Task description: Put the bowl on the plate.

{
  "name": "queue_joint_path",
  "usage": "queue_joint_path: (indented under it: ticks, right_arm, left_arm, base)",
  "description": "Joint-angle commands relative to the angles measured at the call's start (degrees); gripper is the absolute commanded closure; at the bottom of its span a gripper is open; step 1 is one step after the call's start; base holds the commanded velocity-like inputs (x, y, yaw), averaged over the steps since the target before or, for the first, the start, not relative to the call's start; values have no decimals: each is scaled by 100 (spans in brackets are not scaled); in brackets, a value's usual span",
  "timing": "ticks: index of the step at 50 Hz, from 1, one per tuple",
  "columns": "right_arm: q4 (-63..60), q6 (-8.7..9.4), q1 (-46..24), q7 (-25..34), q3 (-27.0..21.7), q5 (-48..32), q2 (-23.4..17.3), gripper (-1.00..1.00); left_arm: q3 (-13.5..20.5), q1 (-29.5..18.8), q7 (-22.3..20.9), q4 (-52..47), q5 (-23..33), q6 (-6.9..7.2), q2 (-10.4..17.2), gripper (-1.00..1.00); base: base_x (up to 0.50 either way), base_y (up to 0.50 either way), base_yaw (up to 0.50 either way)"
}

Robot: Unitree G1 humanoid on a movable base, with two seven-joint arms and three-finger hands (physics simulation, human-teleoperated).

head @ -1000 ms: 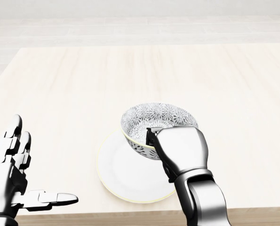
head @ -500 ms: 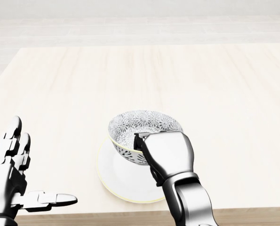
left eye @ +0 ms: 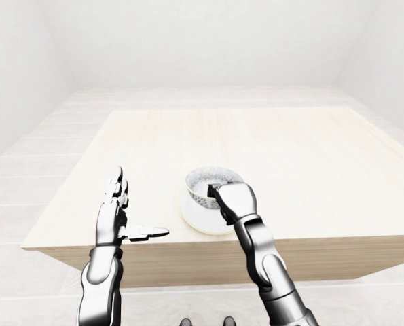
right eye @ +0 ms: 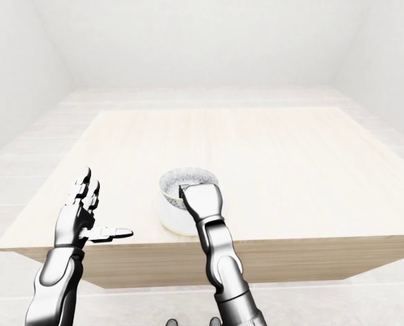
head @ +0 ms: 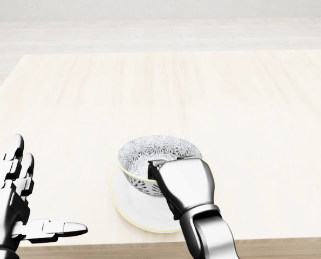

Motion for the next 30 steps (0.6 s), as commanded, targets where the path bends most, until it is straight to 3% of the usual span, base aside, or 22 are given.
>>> queue_joint_path:
  ticks: [1,12,15,18,19,21,23,26,28,30]
  right_arm:
    - [223,0,-18,-302,5,118,-17,31]
    - [277,0,4,-368,-10,145,-54,31]
    - [292,0,5,-381,-13,153,-57,31]
    - [308,0,4,-390,-15,159,-58,32]
    - [315,0,4,-392,-15,162,-58,32]
    - [338,0,1,-412,-14,158,-61,32]
    - [340,0,8,-419,-8,158,-60,31]
    - [356,0,22,-432,0,157,-61,31]
    - [372,0,32,-455,8,149,-61,31]
    - [361,0,75,-479,33,134,-64,32]
  left_arm:
    - [-2,-23,11,-28,-8,65,18,-100]
    - [-8,-4,17,-96,6,104,6,-100]
    - [0,-1,19,50,11,-44,-1,-100]
    - [3,3,20,57,7,-57,2,-100]
    - [4,6,20,41,4,-48,3,-100]
    - [12,1,18,-108,-12,104,15,-100]
    - [16,4,16,11,-8,-20,5,-100]
    - [16,-9,13,-50,-14,62,15,-100]
    - [8,-13,21,83,10,-69,8,-100]
    - [19,-17,17,-32,-11,51,20,-100]
  base:
    - [0,0,0]
    - [0,0,0]
    - [0,0,0]
    - [0,0,0]
    - [0,0,0]
    - [0,0,0]
    - [0,0,0]
    - [0,0,0]
    - [0,0,0]
    - [0,0,0]
